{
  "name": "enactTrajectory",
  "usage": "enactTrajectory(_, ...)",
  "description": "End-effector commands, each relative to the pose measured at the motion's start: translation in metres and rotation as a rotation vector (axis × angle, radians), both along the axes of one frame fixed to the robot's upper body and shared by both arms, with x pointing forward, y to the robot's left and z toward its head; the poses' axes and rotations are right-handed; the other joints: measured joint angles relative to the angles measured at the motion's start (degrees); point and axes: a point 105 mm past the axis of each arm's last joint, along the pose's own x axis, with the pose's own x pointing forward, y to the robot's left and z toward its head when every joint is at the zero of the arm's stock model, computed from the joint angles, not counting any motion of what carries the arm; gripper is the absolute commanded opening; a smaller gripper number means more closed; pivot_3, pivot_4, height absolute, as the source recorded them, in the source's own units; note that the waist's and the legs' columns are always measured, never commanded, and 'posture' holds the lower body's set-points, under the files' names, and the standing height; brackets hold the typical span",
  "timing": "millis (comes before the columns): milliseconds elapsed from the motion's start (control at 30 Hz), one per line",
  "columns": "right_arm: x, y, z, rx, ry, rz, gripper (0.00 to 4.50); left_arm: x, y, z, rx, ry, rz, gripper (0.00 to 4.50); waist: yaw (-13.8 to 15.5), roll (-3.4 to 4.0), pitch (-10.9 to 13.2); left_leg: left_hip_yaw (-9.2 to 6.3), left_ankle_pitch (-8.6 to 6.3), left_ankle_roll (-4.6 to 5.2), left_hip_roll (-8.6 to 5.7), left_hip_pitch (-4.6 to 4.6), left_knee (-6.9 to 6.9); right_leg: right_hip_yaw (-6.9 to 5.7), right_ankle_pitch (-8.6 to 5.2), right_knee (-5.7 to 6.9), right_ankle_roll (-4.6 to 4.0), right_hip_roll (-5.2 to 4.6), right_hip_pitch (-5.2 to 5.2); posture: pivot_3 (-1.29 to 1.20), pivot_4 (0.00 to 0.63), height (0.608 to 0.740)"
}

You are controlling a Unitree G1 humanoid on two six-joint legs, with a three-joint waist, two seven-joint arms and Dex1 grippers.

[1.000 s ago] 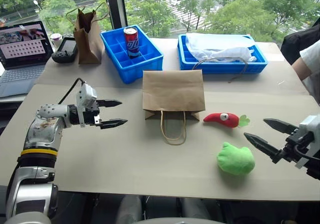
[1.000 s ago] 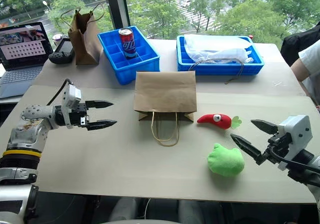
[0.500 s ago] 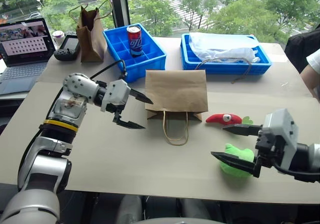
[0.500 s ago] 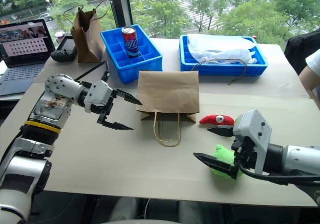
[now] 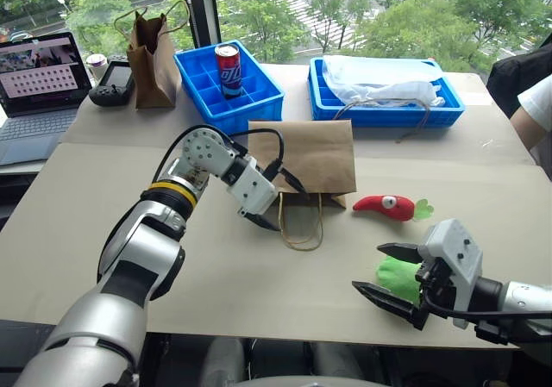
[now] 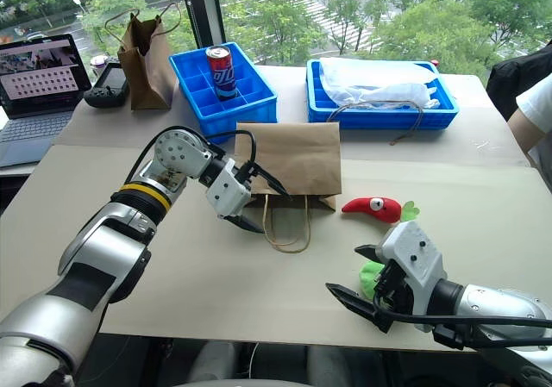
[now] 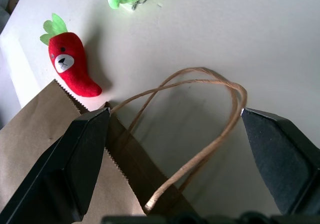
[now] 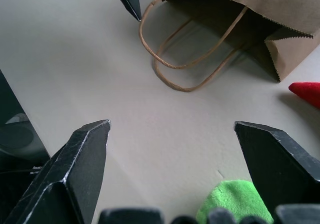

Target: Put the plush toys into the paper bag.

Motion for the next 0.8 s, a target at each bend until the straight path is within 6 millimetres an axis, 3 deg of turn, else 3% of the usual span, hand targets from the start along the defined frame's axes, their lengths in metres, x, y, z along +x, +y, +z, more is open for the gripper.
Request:
enactTrajectory(33, -0.002, -0.002, 0.007, -0.011, -0.041, -0.012, 4.41, 0.003, -0.007, 0.037, -0.111, -0.003, 0.000, 4.50, 0.11, 0.00, 0.00, -0.01, 0.00, 0.00, 0.01, 0.01, 0.02, 0.00, 0.00, 0.00, 0.02, -0.01, 0.02, 0.00, 0.150, 0.724)
enactTrajectory(133, -0.002, -0.006, 0.005, -0.027, -0.045, -0.034, 4.41, 0.003, 0.000, 0.041, -0.076, -0.020, -0.005, 4.50, 0.06, 0.01, -0.01, -0.02, 0.00, 0.00, 0.06, 0.01, 0.03, 0.00, 0.00, 0.00, 0.04, -0.02, 0.04, 0.00, 0.150, 0.724)
enactTrajectory(300, 0.003, -0.009, 0.009, -0.029, -0.071, -0.049, 4.41, 0.006, 0.014, 0.018, 0.059, -0.092, -0.017, 4.50, -0.06, 0.01, -0.01, -0.01, 0.00, 0.00, 0.00, 0.05, 0.03, 0.01, 0.00, 0.01, 0.04, 0.02, 0.04, 0.00, 0.150, 0.724)
enactTrajectory(600, 0.005, -0.011, 0.014, -0.031, -0.091, -0.063, 4.41, 0.010, -0.016, 0.005, 0.037, -0.152, -0.023, 4.50, 0.25, 0.00, 0.00, -0.10, 0.00, 0.01, -0.10, -0.08, 0.05, 0.02, -0.03, -0.05, 0.09, -0.02, 0.04, 0.00, 0.150, 0.724)
enactTrajectory(700, 0.004, -0.011, 0.013, -0.028, -0.094, -0.073, 4.50, 0.013, -0.018, -0.001, 0.065, -0.169, -0.008, 3.83, 0.17, 0.00, 0.00, -0.12, 0.00, 0.01, -0.11, -0.12, 0.05, 0.02, -0.04, -0.05, 0.10, -0.01, 0.02, 0.00, 0.150, 0.724)
enactTrajectory(800, 0.003, -0.009, 0.011, -0.021, -0.086, -0.075, 4.50, 0.017, -0.022, 0.003, 0.041, -0.185, 0.021, 2.73, 0.01, 0.00, 0.00, -0.13, 0.00, 0.00, -0.09, -0.10, 0.04, 0.03, -0.04, -0.01, 0.10, 0.01, 0.01, 0.00, 0.150, 0.724)
